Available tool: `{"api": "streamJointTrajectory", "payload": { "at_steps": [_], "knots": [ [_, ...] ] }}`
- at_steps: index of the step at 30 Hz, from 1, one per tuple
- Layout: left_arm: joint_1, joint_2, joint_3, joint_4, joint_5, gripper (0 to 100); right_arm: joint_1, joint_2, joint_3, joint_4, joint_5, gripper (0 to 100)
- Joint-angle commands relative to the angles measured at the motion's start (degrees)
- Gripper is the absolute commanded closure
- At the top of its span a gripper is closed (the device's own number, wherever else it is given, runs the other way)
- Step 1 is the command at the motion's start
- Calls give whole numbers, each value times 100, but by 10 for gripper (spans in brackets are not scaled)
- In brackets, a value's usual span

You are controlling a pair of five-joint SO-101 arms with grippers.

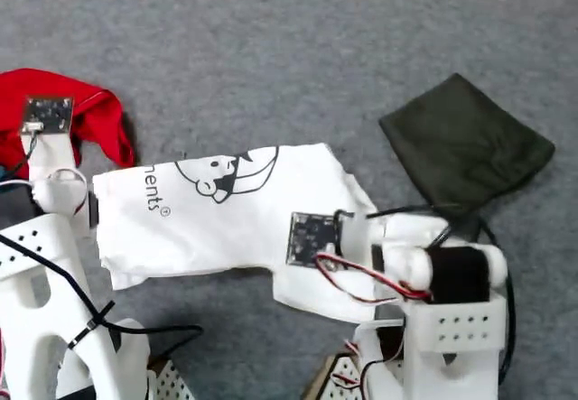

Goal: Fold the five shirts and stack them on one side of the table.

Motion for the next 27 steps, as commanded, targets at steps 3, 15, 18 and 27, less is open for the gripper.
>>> {"api": "streamJointTrajectory", "payload": {
  "at_steps": [3, 15, 18, 27],
  "knots": [
    [492, 532, -387, -404, 967, 981, 136, 1059, -971, -404, -677, 963],
    [870, 3451, -1749, -1046, 1811, 981, -866, 4778, -2035, -2655, -3420, 993],
    [870, 3908, -1943, -1064, 1802, 981, -866, 5508, -2044, -3253, -3587, 993],
    [870, 5200, -1934, -1802, 1846, 981, -558, 7143, -2369, -4220, -3938, 993]
  ]
}}
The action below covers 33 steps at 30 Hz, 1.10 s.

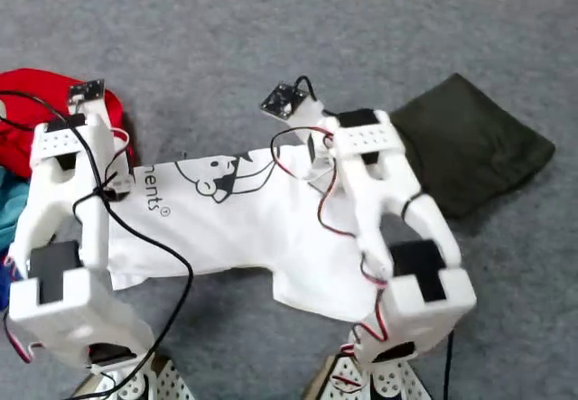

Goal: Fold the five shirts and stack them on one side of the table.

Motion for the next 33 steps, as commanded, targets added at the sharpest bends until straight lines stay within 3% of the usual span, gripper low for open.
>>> {"api": "streamJointTrajectory", "payload": {
  "at_steps": [1, 6, 14, 18, 22, 25, 33],
  "knots": [
    [44, 356, -246, -290, 53, 981, 303, 198, -629, -62, -88, 993],
    [44, 884, -343, -475, 264, 981, 409, 22, -1262, 774, -26, 993],
    [44, 910, -404, -457, 325, 981, 646, -1182, -1349, 1890, 932, 989],
    [44, 910, -404, -457, 325, 981, 1358, -1323, -1349, 1908, 1688, 982],
    [44, 910, -404, -457, 325, 981, 1807, -813, -1112, 1556, 2277, 869],
    [44, 910, -404, -457, 325, 981, 1807, -418, -1033, 1451, 2365, 821],
    [44, 919, -404, -448, 325, 981, 1332, 303, -989, 1284, 2365, 842]
  ]
}}
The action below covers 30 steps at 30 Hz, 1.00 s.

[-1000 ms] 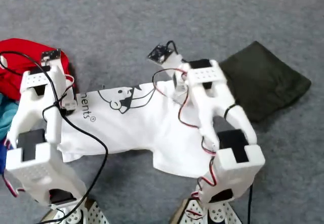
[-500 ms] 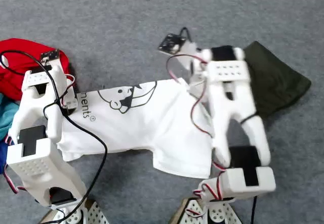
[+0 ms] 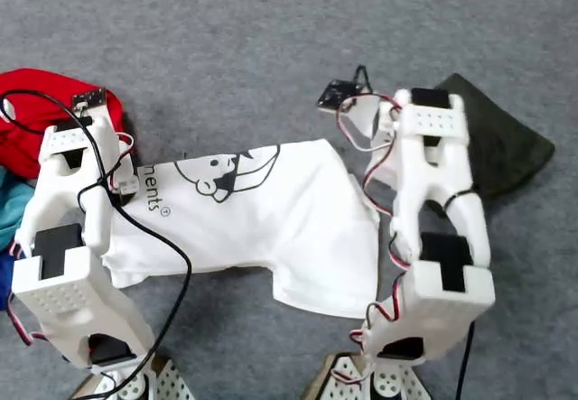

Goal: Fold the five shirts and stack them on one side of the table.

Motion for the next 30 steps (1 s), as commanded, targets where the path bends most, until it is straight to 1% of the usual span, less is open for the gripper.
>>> {"api": "streamJointTrajectory", "payload": {
  "at_steps": [1, 10, 19, 21, 26, 30],
  "knots": [
    [35, 66, -176, -141, 18, 981, -224, 180, 57, -237, 70, 842],
    [35, 66, -176, -141, 18, 981, -391, 251, 92, -149, 70, 841],
    [26, 66, -176, -141, 18, 981, -989, 286, 391, -246, 9, 839],
    [26, 66, -176, -141, 18, 981, -1007, 295, 400, -387, -114, 839],
    [26, 66, -176, -141, 18, 981, -980, 303, 400, -563, -149, 842],
    [26, 66, -176, -141, 18, 981, -796, 646, 347, -897, -141, 843]
  ]
}}
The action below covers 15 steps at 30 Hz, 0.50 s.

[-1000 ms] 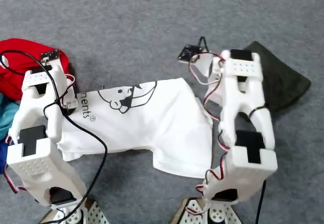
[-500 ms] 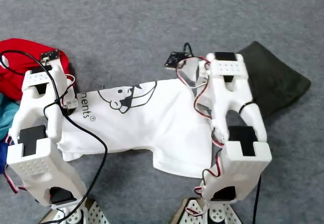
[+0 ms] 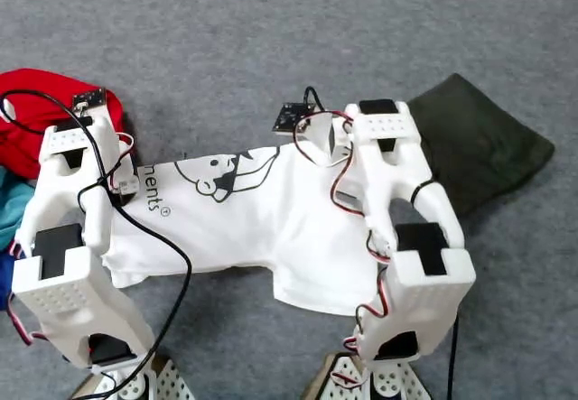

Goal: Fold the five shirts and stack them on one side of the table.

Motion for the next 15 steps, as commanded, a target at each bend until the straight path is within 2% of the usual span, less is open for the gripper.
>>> {"api": "streamJointTrajectory", "payload": {
  "at_steps": [1, 3, 6, 15],
  "knots": [
    [18, 31, -176, -141, 18, 981, 198, 295, -119, -299, -62, 844],
    [18, 31, -176, -141, 18, 981, 347, 514, -338, -299, -62, 878],
    [18, 31, -176, -141, 18, 981, 558, 716, -813, 53, -70, 988],
    [18, 31, -176, -141, 18, 981, 1305, 760, -1402, 360, -53, 994]
  ]
}}
